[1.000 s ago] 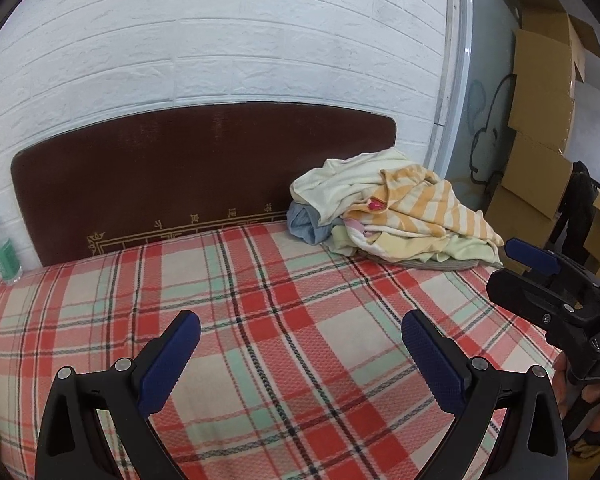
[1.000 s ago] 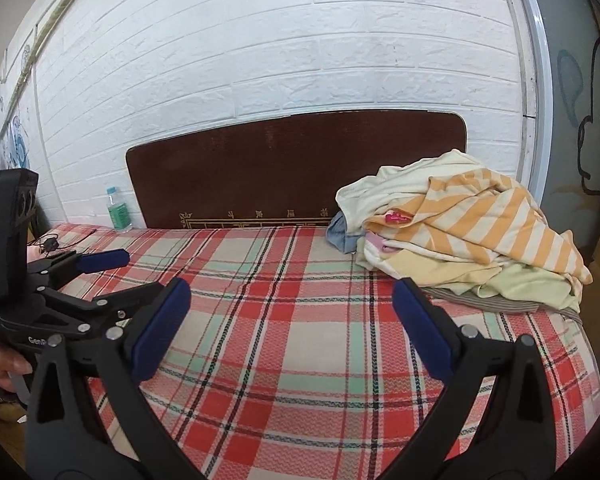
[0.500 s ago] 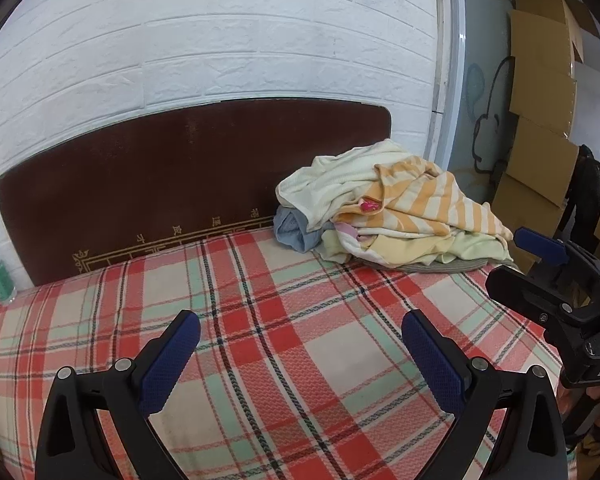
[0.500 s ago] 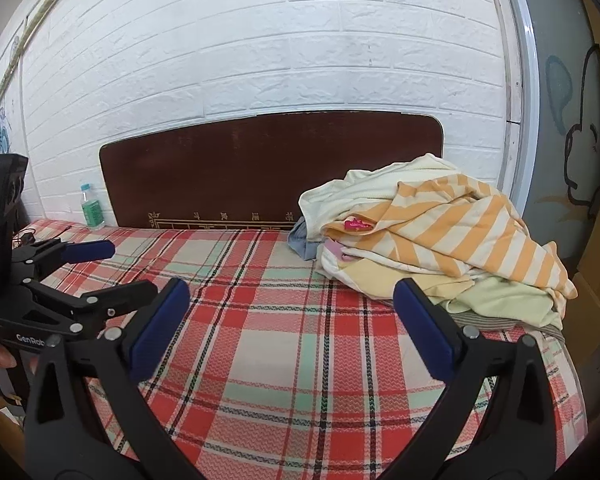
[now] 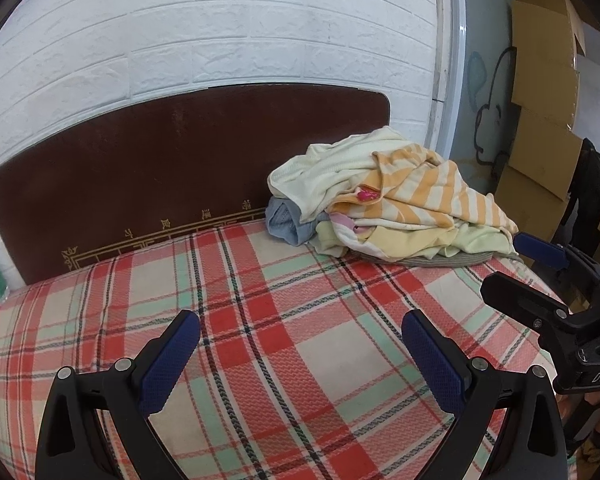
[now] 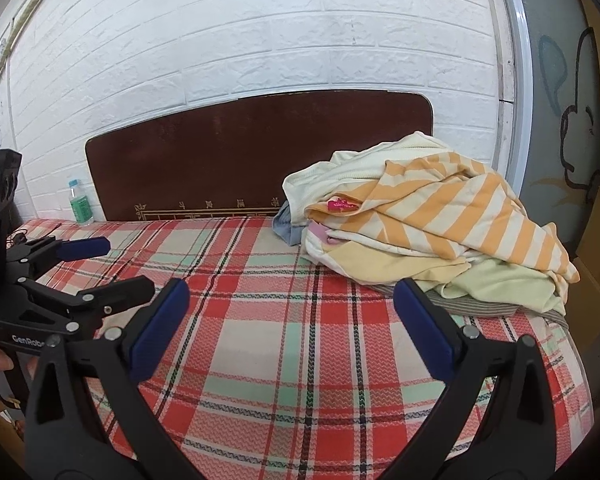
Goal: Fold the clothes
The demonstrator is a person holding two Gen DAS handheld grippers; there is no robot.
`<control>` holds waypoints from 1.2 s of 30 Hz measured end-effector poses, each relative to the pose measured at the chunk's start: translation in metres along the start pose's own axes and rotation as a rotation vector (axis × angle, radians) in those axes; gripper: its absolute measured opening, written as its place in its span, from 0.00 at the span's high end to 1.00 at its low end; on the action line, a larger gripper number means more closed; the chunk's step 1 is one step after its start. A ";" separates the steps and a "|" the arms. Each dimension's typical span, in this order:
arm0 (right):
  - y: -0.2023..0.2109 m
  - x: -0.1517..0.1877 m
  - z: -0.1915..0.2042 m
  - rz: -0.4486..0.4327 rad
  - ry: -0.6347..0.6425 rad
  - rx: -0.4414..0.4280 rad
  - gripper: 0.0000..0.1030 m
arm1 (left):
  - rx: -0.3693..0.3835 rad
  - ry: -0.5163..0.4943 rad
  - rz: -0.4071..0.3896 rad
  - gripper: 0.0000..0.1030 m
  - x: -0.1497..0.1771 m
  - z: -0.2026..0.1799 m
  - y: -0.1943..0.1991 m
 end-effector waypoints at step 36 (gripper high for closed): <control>-0.119 -0.022 -0.086 0.149 0.120 0.113 0.01 | -0.038 0.006 0.065 0.01 0.001 0.001 -0.062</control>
Point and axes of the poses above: each gripper's, at about its wrist camera, not at the fingertips, and y roughly against the way its jaws point, z to its left, x to its underside, the point moved 7 cm from there along -y, roughly the way its jaws point, and after that the axes turned 4 degrees about -z, right-handed, at the moved point
